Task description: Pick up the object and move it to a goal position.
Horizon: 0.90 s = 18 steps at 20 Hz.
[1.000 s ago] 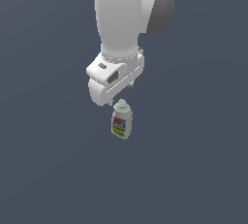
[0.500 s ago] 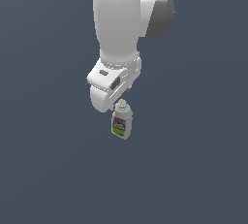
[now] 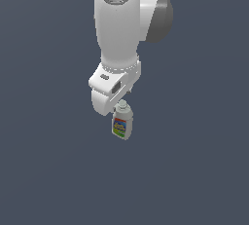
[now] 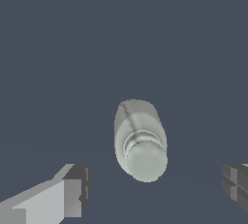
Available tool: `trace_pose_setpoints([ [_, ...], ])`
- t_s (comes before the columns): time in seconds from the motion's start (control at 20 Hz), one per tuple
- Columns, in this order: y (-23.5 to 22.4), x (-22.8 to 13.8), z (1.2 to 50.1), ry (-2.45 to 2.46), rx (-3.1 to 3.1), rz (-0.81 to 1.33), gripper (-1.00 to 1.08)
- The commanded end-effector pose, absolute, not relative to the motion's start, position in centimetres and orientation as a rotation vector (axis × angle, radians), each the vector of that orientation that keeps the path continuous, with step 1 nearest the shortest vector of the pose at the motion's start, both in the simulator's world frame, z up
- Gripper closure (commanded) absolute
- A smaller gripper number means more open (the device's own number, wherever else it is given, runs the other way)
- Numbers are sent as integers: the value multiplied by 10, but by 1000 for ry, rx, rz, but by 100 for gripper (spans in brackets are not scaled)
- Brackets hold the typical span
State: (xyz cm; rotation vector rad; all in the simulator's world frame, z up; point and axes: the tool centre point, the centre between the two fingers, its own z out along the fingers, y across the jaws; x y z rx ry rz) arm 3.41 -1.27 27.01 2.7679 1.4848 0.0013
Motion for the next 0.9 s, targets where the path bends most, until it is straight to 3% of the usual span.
trace_pose_setpoints([
  [0.0, -12, 34, 259, 1487, 2767, 0, -92],
  [0.5, -13, 34, 230, 1490, 2766, 0, -92],
  [0.55, -13, 34, 230, 1490, 2766, 0, 108],
  [0.85, -13, 34, 230, 1490, 2766, 0, 108],
])
